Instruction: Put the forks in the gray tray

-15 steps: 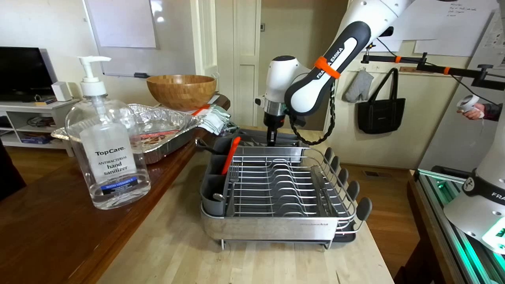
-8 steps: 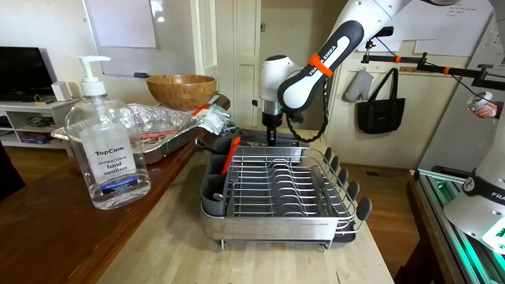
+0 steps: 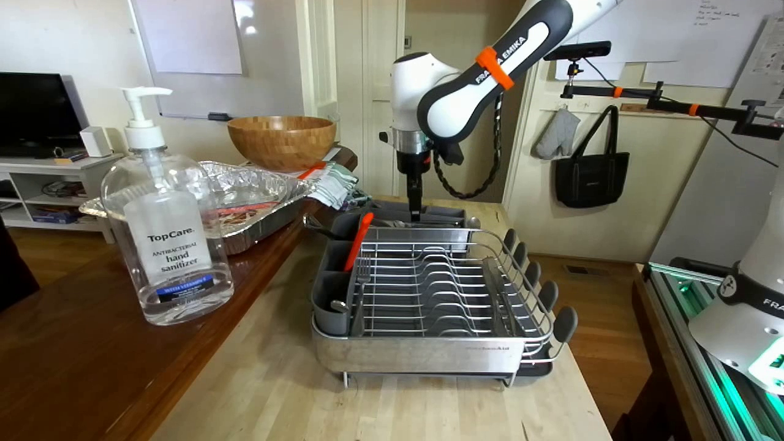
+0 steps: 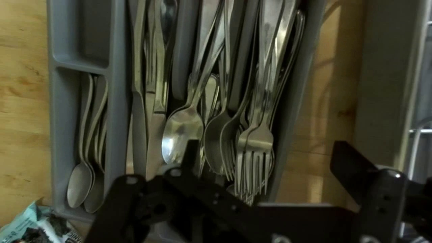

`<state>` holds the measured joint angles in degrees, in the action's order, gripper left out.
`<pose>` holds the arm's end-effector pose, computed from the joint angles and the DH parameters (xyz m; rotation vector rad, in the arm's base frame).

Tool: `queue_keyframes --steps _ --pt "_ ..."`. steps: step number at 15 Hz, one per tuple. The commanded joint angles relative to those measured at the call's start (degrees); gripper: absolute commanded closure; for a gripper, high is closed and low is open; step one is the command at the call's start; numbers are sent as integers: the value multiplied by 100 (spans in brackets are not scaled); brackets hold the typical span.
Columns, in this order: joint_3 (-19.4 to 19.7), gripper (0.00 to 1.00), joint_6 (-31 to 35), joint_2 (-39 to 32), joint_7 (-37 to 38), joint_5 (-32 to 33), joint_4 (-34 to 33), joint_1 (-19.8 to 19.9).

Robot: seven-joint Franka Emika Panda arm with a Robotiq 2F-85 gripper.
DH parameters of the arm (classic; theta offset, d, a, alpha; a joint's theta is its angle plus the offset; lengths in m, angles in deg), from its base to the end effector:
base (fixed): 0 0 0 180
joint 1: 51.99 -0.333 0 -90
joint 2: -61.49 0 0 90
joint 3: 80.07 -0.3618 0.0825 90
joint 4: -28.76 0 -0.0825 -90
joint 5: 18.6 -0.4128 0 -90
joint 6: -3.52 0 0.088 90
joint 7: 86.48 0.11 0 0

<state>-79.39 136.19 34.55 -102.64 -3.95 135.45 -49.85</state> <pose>0.6787 -0.0382 0.2821 2.8928 0.6007 -0.0716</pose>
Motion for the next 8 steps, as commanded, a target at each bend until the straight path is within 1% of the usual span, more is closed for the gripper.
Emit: queue_keyframes --steps 1,2,4,5,8 --pt "108 0 -584 512 665 337 127 -393" --pt "98 0 -721 618 845 414 131 -474" --pt "40 0 -562 768 1036 811 198 -685" --pt "-31 0 -446 741 941 1028 174 -784" --pt "-291 0 -91 700 594 1313 151 -982"
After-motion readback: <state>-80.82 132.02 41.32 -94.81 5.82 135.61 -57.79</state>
